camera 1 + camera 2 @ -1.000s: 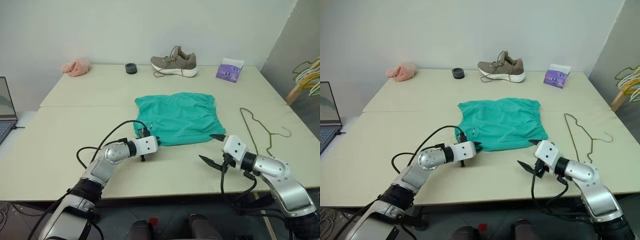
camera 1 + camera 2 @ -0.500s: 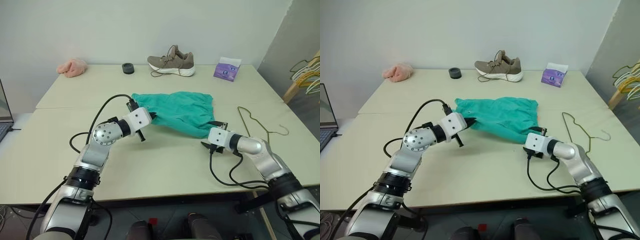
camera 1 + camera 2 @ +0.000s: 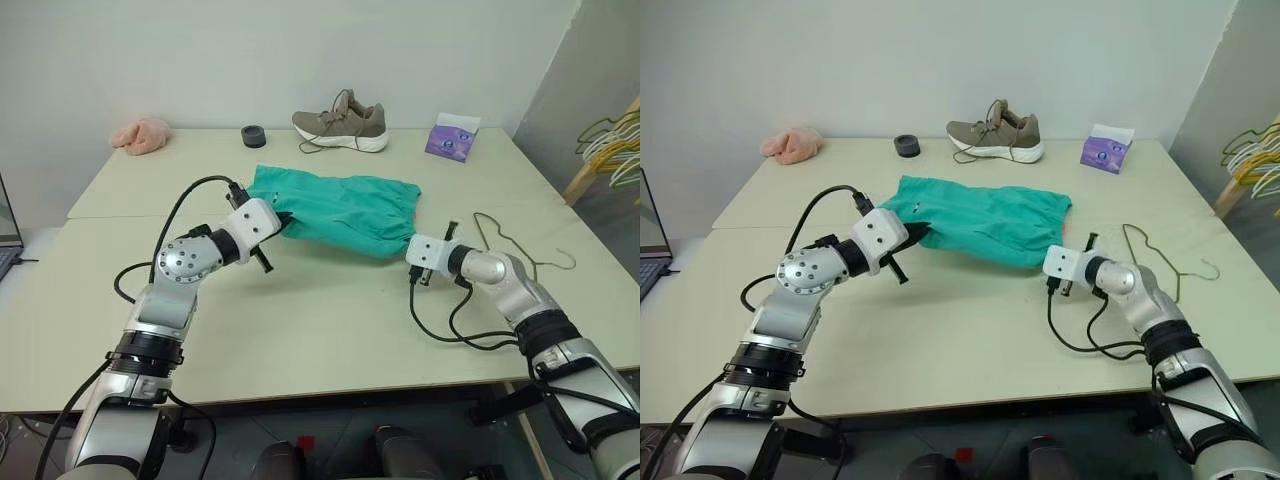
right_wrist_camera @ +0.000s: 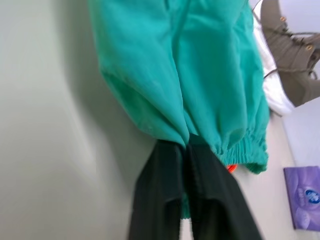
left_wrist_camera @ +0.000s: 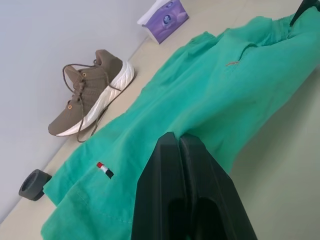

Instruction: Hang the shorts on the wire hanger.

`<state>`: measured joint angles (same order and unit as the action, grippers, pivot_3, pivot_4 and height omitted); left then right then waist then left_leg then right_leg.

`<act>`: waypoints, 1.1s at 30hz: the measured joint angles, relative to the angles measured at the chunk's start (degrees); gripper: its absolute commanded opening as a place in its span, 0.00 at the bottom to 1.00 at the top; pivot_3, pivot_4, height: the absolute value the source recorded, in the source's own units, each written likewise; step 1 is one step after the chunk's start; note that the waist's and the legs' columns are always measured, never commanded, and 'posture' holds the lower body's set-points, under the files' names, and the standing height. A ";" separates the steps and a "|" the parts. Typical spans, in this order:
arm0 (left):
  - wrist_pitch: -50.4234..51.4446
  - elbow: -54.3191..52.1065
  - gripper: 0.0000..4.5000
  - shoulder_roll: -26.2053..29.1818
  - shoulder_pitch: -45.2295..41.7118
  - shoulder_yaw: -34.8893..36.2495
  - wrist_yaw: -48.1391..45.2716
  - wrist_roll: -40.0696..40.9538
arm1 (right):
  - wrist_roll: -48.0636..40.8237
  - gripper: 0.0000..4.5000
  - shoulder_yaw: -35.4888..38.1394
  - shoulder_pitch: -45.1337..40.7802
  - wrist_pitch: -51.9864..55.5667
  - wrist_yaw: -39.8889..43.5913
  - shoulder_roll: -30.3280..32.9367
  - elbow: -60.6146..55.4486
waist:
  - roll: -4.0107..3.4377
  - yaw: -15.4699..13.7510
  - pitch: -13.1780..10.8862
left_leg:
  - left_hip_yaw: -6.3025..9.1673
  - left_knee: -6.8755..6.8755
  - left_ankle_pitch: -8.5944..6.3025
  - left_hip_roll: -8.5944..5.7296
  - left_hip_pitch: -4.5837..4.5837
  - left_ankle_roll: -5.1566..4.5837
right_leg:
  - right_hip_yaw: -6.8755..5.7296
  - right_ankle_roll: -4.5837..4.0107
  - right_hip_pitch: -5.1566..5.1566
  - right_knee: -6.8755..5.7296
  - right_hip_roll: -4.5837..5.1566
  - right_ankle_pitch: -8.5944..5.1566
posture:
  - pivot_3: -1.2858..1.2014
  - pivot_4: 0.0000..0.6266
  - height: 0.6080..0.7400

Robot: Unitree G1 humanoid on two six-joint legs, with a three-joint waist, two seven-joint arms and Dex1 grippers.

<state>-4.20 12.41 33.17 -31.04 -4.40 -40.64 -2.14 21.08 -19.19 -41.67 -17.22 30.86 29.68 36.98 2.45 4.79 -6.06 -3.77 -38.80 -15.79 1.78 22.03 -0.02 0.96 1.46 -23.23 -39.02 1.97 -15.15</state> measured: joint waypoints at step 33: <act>36.21 -36.57 0.00 33.94 37.17 3.85 -37.29 29.85 | -19.88 0.00 -2.41 18.27 0.58 40.58 20.78 -39.72 | -0.52 -1.62 -0.47 | 0.01 0.01 0.01 0.13 -0.18 -0.17 | -0.08 -0.29 0.05 -0.02 -0.22 -0.18 | 0.49 0.11 1.00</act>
<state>32.01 -24.16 67.11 6.13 -0.54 -77.93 27.71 1.20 -21.60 -23.40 -16.64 71.45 50.46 -2.73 1.93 3.17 -6.53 -3.77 -38.79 -15.78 1.92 21.85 -0.19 0.88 1.18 -23.17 -39.04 1.75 -15.33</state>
